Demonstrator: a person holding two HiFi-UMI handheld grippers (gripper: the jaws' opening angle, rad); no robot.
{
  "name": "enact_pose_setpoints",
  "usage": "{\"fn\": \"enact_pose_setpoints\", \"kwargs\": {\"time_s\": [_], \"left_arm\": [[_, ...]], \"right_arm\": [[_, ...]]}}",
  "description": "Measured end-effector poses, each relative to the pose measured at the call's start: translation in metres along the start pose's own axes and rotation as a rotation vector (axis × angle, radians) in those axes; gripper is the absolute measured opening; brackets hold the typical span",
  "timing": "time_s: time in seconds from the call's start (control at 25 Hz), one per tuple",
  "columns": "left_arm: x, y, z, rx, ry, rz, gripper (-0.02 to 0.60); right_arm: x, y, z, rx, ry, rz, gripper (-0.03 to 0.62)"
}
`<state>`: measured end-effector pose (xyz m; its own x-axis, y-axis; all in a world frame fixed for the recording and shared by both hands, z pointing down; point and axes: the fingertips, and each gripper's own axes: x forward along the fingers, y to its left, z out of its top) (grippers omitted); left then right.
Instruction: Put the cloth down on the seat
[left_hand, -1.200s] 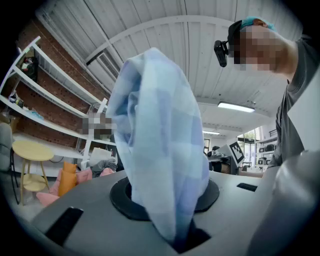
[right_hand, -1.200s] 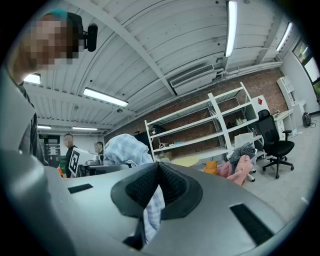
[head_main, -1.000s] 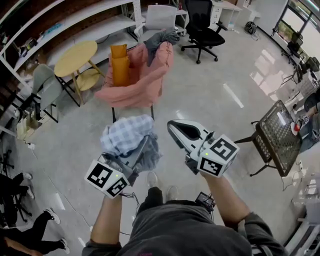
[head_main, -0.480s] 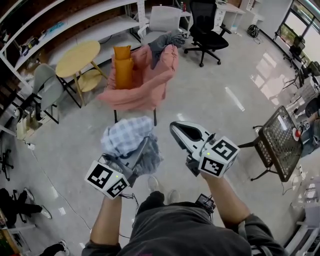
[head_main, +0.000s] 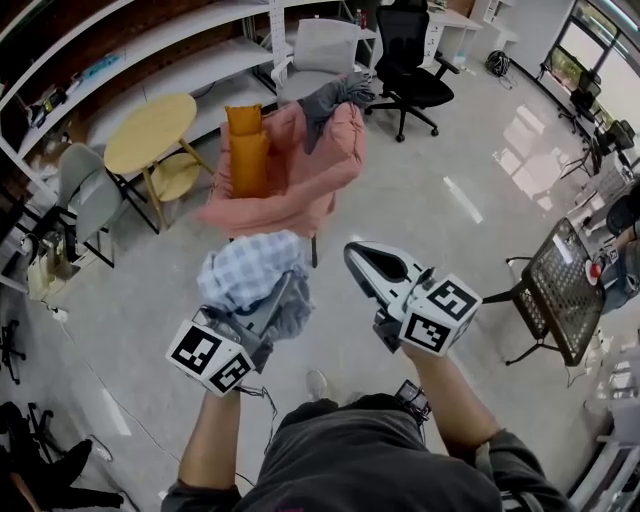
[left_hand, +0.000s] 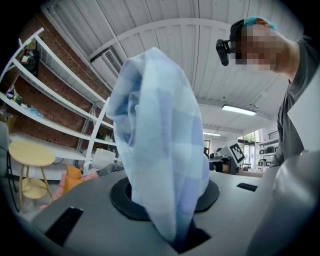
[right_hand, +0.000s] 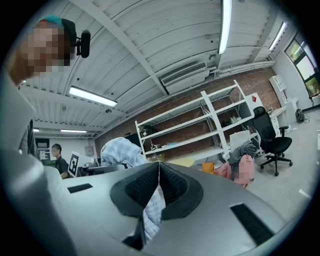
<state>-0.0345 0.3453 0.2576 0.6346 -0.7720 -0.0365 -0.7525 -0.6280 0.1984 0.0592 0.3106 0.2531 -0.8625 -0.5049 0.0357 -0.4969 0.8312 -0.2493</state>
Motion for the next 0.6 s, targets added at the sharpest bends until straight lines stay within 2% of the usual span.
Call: {"fn": "enact_pose_setpoints", "kwargs": {"time_s": [0.6], "left_arm": [[0.023, 0.072, -0.003, -0.027, 0.003, -0.002, 0.123]], "right_arm": [[0.063, -0.038, -0.005, 0.016, 0.011, -0.007, 0.015]]}}
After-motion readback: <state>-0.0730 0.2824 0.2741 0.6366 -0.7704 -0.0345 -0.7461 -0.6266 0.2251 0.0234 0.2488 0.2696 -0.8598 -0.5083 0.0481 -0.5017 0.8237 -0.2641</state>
